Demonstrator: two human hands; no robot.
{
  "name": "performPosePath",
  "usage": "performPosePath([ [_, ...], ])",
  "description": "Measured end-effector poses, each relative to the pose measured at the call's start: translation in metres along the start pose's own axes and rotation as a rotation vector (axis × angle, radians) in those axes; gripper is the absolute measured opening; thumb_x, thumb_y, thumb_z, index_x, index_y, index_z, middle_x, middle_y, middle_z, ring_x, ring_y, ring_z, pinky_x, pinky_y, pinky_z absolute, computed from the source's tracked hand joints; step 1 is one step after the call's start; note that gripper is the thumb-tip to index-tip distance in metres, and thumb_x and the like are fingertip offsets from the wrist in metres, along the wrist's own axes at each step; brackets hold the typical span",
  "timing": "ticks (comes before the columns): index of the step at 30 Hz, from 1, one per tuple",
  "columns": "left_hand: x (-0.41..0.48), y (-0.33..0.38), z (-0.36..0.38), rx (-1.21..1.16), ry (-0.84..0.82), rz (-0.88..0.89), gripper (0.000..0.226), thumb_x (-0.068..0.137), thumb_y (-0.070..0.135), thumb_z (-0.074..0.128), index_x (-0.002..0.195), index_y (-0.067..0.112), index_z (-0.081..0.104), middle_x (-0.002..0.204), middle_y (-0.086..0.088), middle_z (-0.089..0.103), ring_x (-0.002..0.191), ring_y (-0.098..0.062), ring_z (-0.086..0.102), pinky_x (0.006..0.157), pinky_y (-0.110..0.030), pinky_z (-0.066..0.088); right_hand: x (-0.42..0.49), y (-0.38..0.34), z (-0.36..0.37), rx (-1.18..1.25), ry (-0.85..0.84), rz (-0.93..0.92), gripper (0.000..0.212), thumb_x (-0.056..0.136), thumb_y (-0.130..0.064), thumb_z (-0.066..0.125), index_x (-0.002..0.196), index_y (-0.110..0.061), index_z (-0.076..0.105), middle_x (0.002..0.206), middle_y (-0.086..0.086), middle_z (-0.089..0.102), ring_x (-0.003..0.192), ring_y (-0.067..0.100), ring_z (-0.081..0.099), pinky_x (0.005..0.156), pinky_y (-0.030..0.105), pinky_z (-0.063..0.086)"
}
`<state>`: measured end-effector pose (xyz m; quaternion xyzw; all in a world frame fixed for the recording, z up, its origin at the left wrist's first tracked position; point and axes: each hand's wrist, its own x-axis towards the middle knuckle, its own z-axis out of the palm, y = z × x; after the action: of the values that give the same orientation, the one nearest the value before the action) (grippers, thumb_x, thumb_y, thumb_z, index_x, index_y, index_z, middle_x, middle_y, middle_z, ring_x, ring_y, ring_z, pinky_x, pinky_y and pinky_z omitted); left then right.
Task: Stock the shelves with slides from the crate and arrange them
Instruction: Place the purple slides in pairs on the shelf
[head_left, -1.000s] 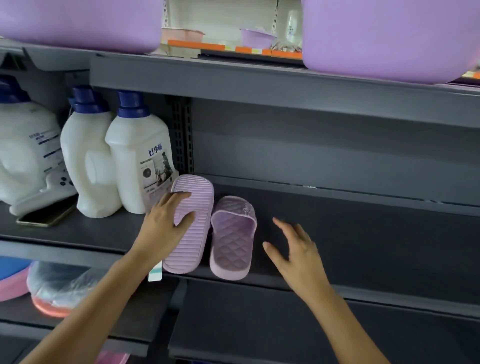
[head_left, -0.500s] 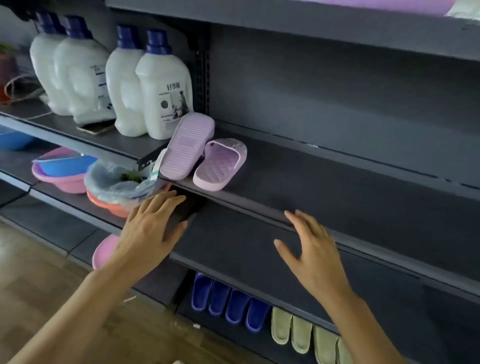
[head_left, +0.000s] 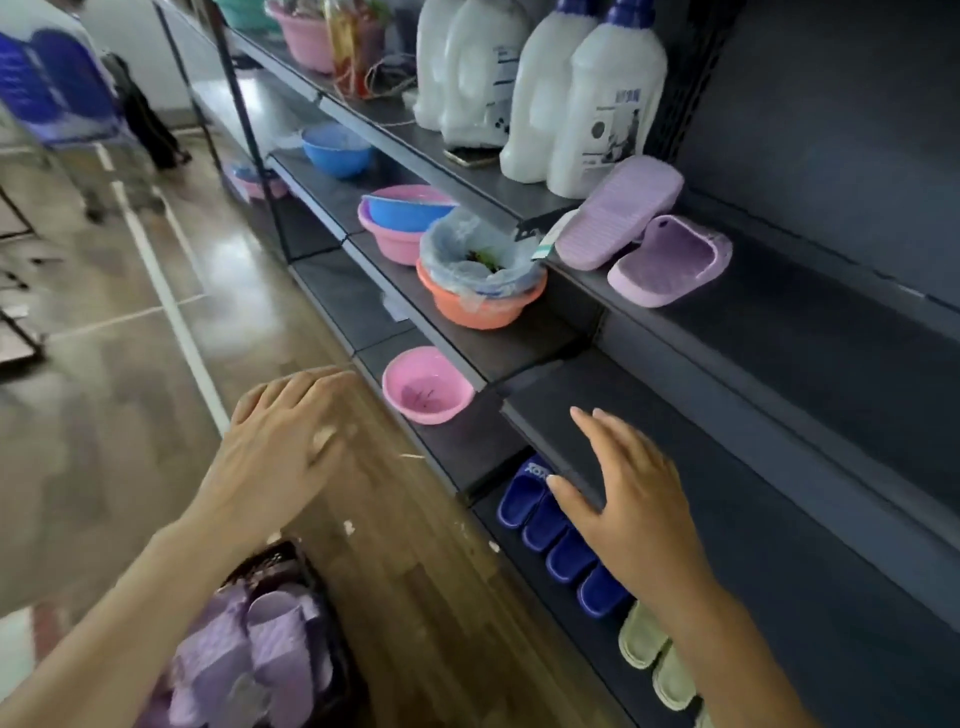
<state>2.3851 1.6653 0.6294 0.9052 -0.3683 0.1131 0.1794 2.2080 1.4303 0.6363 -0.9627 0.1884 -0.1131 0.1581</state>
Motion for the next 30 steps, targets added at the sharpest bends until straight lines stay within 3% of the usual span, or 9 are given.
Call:
performPosePath([
  [4,-0.047,-0.044,-0.025,0.050,0.035,-0.170,0.050,0.081,0.042,0.036,0.124,0.021,0.051,0.125,0.001,0.058,0.111,-0.025,0.053,0.096,-0.035,0.031,0.015,-0.044,0.031,-0.031,-0.101,-0.143,0.077,0.078,-0.061,0.020,0.141,-0.021,0.037,0.145,0.004,0.040,0.133,0.022,0.036,0.108,0.038,0.029],
  [9,-0.121,-0.104,-0.050,0.093,0.057,-0.360,0.045,0.081,0.043,0.037,0.122,0.027,0.046,0.124,0.000,0.058,0.111,-0.022,0.052,0.095,-0.034,0.032,0.019,-0.123,0.076,-0.026,-0.178,-0.329,0.063,0.082,-0.053,0.036,0.131,-0.015,0.051,0.127,0.011,0.058,0.115,0.030,0.056,0.093,0.043,0.044],
  [11,-0.151,-0.129,-0.060,0.101,0.051,-0.422,0.046,0.081,0.042,0.037,0.122,0.025,0.048,0.123,0.001,0.058,0.111,-0.024,0.054,0.095,-0.036,0.035,0.016,-0.157,0.095,-0.003,-0.206,-0.397,0.061,0.084,-0.052,0.040,0.132,-0.016,0.049,0.129,0.010,0.056,0.119,0.028,0.053,0.096,0.042,0.041],
  [14,-0.192,-0.166,-0.076,0.106,0.045,-0.514,0.052,0.082,0.044,0.035,0.124,0.019,0.053,0.124,0.000,0.058,0.114,-0.024,0.053,0.096,-0.040,0.037,0.008,-0.208,0.124,0.048,-0.292,-0.479,0.060,0.087,-0.045,0.056,0.140,-0.022,0.040,0.142,0.004,0.043,0.132,0.023,0.039,0.108,0.036,0.026],
  [18,-0.244,-0.214,-0.093,0.103,0.023,-0.605,0.058,0.080,0.045,0.032,0.125,0.016,0.054,0.125,-0.001,0.057,0.116,-0.025,0.051,0.098,-0.038,0.033,-0.006,-0.268,0.164,0.063,-0.374,-0.569,0.062,0.087,-0.044,0.057,0.142,-0.027,0.035,0.147,-0.001,0.035,0.136,0.017,0.030,0.108,0.027,0.013],
  [24,-0.311,-0.273,-0.084,0.079,-0.071,-0.667,0.052,0.080,0.041,0.037,0.118,0.012,0.058,0.115,-0.005,0.062,0.100,-0.031,0.060,0.084,-0.043,0.047,-0.024,-0.326,0.224,0.177,-0.523,-0.555,0.063,0.086,-0.040,0.059,0.142,-0.032,0.031,0.148,-0.009,0.032,0.137,0.012,0.028,0.113,0.033,0.022],
  [30,-0.327,-0.298,-0.034,-0.029,-0.204,-0.674,0.052,0.079,0.041,0.037,0.117,0.011,0.059,0.113,-0.007,0.062,0.095,-0.032,0.061,0.077,-0.042,0.050,-0.029,-0.329,0.284,0.169,-0.597,-0.521,0.060,0.087,-0.043,0.056,0.142,-0.028,0.034,0.146,-0.005,0.036,0.136,0.014,0.031,0.112,0.033,0.024],
])
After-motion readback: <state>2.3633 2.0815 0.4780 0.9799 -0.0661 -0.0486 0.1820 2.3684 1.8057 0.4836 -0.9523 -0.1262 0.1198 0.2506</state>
